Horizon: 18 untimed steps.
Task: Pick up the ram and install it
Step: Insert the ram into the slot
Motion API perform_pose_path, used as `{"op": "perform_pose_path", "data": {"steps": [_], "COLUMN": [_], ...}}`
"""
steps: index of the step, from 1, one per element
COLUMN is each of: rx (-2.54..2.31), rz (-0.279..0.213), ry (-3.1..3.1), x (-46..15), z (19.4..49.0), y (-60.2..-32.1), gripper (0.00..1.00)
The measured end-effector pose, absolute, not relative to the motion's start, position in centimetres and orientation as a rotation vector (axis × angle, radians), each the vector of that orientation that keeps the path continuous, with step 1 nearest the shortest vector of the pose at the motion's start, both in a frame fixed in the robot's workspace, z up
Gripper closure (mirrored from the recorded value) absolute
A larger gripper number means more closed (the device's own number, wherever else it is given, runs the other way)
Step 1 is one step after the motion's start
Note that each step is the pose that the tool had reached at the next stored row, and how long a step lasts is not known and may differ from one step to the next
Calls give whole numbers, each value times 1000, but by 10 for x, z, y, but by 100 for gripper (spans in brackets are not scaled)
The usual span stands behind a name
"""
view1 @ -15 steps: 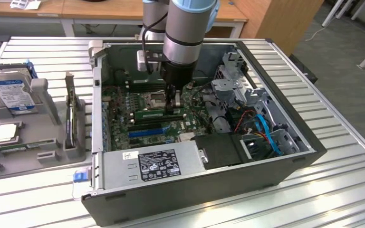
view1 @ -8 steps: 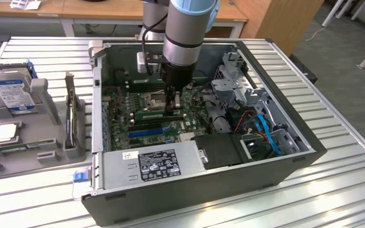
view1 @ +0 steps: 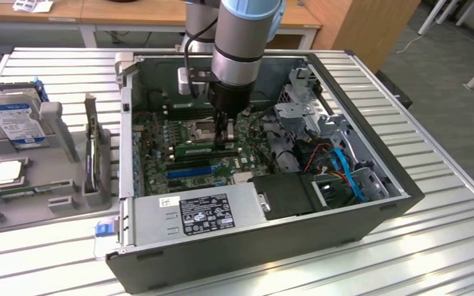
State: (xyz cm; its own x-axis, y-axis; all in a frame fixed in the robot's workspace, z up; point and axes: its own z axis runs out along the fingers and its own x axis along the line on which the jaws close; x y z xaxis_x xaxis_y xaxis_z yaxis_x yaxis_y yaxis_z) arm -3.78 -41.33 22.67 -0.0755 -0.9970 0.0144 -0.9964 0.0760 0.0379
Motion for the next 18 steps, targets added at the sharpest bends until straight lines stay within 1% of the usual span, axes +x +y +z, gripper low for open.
{"op": "perform_pose_path", "data": {"steps": [18], "rx": [2126], "rz": [-27], "ry": [-2262], "x": [-37], "z": [228], "y": [-413], "gripper": [87]}}
